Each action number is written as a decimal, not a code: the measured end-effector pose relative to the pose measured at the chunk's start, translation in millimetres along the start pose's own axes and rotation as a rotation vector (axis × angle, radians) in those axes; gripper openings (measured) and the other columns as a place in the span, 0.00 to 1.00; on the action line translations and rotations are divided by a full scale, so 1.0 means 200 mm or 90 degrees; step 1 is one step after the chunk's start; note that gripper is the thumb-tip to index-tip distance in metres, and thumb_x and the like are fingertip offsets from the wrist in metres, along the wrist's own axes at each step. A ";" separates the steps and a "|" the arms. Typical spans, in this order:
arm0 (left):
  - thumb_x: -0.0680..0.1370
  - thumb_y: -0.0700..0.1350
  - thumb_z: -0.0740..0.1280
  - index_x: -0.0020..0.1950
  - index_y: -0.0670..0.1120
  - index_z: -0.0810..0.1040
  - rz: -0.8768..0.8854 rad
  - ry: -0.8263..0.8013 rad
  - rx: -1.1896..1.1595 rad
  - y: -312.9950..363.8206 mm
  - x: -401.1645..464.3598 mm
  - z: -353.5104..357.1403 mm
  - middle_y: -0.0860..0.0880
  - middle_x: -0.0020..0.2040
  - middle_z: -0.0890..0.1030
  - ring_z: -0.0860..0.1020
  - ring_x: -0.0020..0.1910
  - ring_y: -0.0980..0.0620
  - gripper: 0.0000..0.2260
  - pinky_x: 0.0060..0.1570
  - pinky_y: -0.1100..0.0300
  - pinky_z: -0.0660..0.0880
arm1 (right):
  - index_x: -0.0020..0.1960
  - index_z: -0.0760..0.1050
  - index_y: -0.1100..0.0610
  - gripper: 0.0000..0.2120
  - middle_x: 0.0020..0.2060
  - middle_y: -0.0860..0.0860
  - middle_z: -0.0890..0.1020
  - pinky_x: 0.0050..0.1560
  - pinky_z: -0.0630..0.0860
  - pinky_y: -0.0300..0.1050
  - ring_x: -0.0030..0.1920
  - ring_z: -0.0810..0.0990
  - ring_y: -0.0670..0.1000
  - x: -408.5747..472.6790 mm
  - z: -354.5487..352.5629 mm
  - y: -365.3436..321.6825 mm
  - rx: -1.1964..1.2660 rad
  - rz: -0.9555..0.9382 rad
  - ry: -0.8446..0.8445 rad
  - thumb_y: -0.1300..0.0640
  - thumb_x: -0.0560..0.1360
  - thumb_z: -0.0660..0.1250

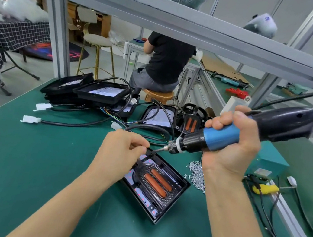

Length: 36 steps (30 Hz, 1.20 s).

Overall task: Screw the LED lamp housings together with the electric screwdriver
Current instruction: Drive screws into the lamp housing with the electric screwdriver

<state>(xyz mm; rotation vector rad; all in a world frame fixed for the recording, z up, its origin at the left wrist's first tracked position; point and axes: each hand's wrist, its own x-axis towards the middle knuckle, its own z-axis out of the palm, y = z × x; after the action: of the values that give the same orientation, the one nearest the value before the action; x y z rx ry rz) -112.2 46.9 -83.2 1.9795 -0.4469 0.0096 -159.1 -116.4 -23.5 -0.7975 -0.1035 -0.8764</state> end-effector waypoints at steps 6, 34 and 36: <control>0.78 0.40 0.62 0.53 0.48 0.82 0.085 0.014 0.246 -0.05 -0.01 0.04 0.50 0.49 0.82 0.78 0.51 0.48 0.10 0.52 0.58 0.71 | 0.38 0.74 0.54 0.08 0.30 0.55 0.71 0.33 0.70 0.43 0.25 0.71 0.50 0.02 -0.05 0.17 -0.123 -0.025 -0.004 0.66 0.63 0.66; 0.80 0.45 0.59 0.55 0.53 0.77 0.200 -0.084 0.461 0.02 0.14 0.26 0.54 0.53 0.79 0.73 0.57 0.50 0.09 0.54 0.58 0.67 | 0.40 0.76 0.49 0.09 0.30 0.44 0.78 0.32 0.71 0.41 0.26 0.73 0.48 0.02 -0.19 0.01 -0.204 -0.152 -0.056 0.63 0.65 0.67; 0.79 0.42 0.61 0.55 0.50 0.78 0.222 -0.119 0.476 0.08 0.17 0.36 0.51 0.53 0.79 0.74 0.56 0.47 0.09 0.53 0.56 0.69 | 0.41 0.74 0.53 0.08 0.28 0.44 0.76 0.33 0.70 0.40 0.26 0.73 0.49 0.04 -0.24 -0.08 -0.228 -0.178 -0.018 0.62 0.64 0.68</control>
<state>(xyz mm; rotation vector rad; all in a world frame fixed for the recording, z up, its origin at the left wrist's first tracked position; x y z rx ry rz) -99.4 -33.1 -94.8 2.6118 -1.0190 0.2459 -176.1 -158.8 -45.6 -1.1488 -0.0850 -1.1676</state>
